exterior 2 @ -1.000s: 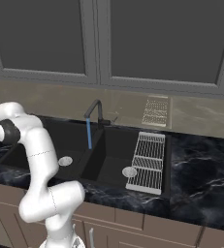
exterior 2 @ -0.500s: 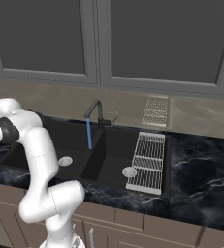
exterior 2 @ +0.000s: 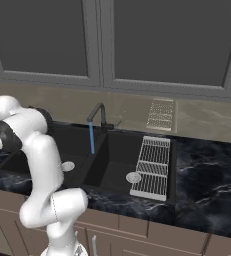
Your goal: Turn on the sink faucet. Then move the bell pepper from the counter to the sink. Turn off the sink. Move the vegetable from the sink to the pot next to the stove. Finally move the pot to the rear left burner.
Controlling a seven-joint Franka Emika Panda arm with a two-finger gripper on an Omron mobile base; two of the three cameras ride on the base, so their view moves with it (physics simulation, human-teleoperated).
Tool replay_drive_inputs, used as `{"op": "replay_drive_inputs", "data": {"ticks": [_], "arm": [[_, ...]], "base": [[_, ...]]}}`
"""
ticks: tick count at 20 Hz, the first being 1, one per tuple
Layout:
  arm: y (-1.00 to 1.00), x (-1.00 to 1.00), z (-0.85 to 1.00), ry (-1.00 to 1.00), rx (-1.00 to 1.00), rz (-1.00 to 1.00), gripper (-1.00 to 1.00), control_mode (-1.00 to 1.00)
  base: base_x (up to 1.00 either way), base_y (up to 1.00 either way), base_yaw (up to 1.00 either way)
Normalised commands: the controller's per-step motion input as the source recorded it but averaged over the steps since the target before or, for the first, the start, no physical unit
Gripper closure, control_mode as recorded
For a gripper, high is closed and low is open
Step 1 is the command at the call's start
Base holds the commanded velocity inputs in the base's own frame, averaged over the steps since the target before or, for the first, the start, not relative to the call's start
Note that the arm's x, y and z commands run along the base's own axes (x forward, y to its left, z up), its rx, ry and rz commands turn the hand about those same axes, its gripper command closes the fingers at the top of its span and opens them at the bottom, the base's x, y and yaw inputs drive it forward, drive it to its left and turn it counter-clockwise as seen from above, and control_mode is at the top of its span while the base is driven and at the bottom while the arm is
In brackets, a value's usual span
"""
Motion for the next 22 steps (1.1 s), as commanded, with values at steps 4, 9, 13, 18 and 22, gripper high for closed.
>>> {"op": "replay_drive_inputs", "data": {"ticks": [4,9,13,18,22], "arm": [[-0.76,0.00,0.56,-0.14,0.03,-0.03,1.00,-1.00],[-0.81,0.00,0.58,-0.05,0.07,-0.09,1.00,-1.00],[-0.81,0.00,0.54,0.00,0.11,-0.12,1.00,-1.00],[-0.86,0.00,0.19,0.01,0.09,-0.11,1.00,-1.00],[-0.92,0.00,0.01,0.04,0.07,-0.09,1.00,-1.00]], "base": [[0.00,0.00,0.00],[0.00,0.00,0.00],[0.00,0.00,0.00],[0.00,0.00,0.00],[0.00,0.00,0.00]]}}
